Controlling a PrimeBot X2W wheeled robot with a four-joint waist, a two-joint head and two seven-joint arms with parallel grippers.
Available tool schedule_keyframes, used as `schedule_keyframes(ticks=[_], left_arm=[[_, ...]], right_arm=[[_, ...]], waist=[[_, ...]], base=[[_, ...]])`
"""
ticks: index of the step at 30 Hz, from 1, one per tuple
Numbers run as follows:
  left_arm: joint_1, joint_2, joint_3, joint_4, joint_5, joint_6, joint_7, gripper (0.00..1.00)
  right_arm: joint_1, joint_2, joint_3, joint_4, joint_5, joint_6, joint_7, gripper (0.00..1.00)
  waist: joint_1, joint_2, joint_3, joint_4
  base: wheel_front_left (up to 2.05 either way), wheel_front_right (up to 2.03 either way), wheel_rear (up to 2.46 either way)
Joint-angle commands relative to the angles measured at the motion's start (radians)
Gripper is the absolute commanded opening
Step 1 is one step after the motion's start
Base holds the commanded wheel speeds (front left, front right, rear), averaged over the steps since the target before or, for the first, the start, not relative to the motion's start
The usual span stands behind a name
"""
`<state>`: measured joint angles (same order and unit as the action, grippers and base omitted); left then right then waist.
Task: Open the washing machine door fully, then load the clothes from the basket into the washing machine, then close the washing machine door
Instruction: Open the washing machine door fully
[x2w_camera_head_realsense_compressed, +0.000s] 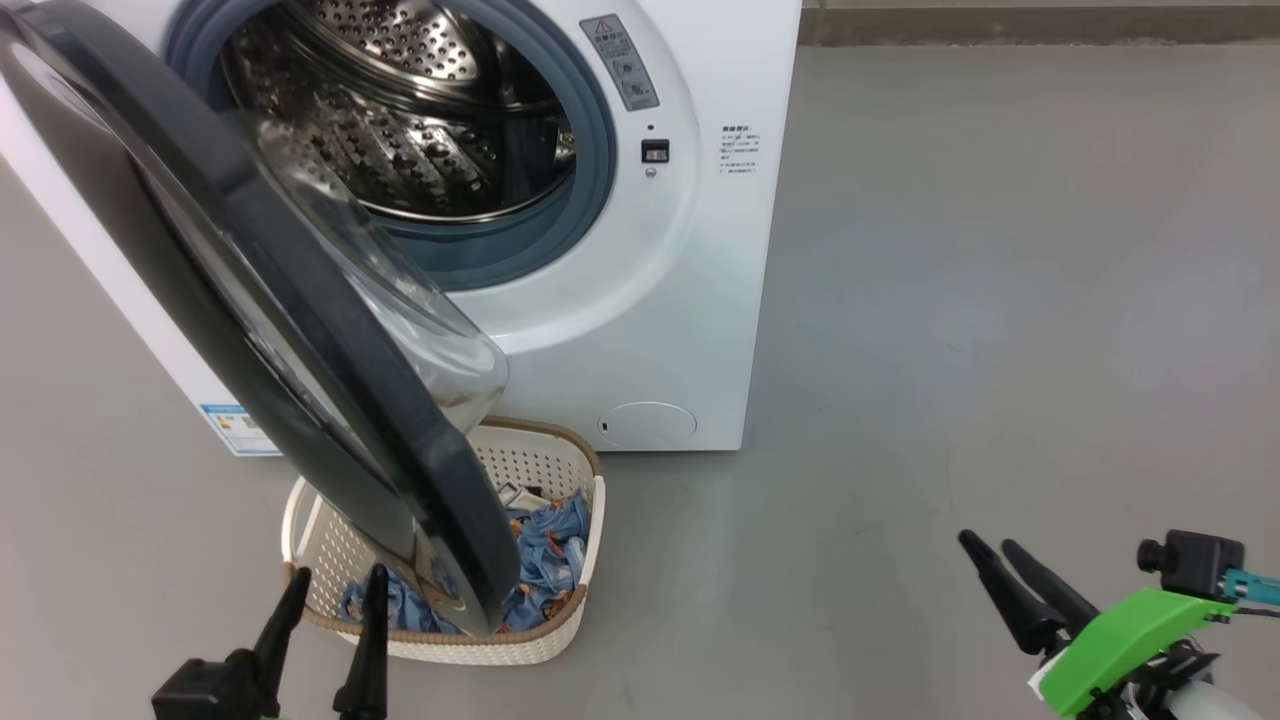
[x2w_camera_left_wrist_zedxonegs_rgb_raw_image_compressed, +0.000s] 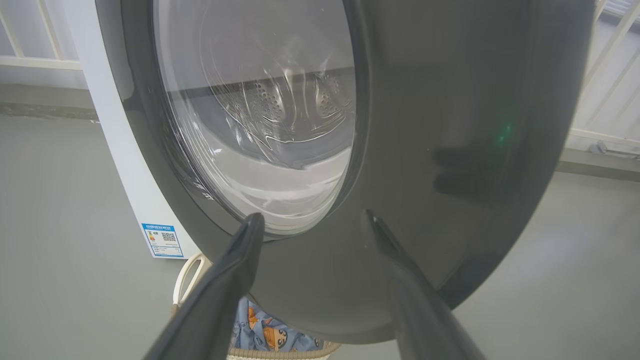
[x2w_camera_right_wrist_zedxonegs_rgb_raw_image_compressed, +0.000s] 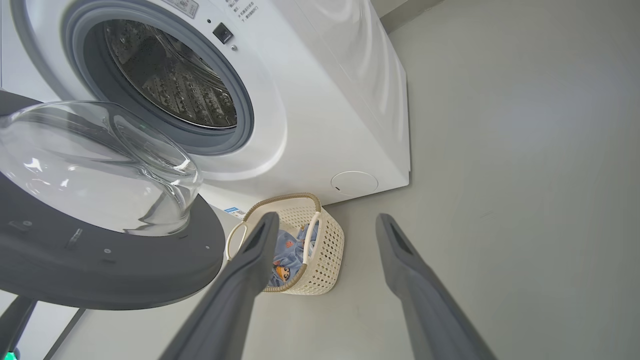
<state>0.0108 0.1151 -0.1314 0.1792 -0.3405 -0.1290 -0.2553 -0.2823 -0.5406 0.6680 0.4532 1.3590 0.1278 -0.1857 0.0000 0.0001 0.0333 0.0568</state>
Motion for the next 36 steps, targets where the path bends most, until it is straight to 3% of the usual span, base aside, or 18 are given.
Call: schedule_keyframes(ticks=[1, 6, 14, 22, 29, 36], left_arm=[[-0.013, 0.020, 0.038, -0.025, 0.004, -0.002, -0.006, 1.00], [-0.011, 0.019, 0.047, -0.023, 0.003, -0.002, -0.006, 1.00], [-0.005, 0.012, 0.066, -0.027, 0.008, -0.002, -0.006, 1.00], [-0.016, 0.007, 0.075, -0.034, 0.012, -0.002, -0.006, 1.00], [-0.018, 0.004, 0.082, -0.041, 0.021, -0.002, -0.006, 1.00], [-0.014, -0.001, 0.088, -0.036, 0.024, -0.002, -0.006, 1.00]], right_arm=[[0.016, -0.033, 0.016, -0.007, -0.019, 0.003, -0.029, 1.00], [0.027, -0.047, 0.012, 0.032, -0.084, 0.003, -0.074, 1.00], [0.119, 0.033, -0.297, -0.021, -0.406, 0.003, -0.076, 1.00], [0.226, 0.124, -0.486, -0.135, -0.646, 0.003, -0.076, 1.00], [0.274, 0.173, -0.553, -0.177, -0.737, 0.003, -0.076, 1.00], [0.296, 0.196, -0.575, -0.166, -0.757, 0.003, -0.076, 1.00]], waist=[[0.0001, -0.0001, -0.002, -0.002], [0.0001, -0.0001, -0.005, -0.006], [0.0000, -0.0001, -0.002, -0.013], [0.0000, -0.0001, 0.010, -0.010], [0.0000, -0.0001, 0.011, -0.007], [0.0000, -0.0001, 0.013, -0.004]], base=[[0.00, 0.00, 0.00], [0.00, 0.00, 0.00], [0.00, 0.00, 0.00], [0.00, 0.00, 0.00], [0.00, 0.00, 0.00], [0.00, 0.00, 0.00]])
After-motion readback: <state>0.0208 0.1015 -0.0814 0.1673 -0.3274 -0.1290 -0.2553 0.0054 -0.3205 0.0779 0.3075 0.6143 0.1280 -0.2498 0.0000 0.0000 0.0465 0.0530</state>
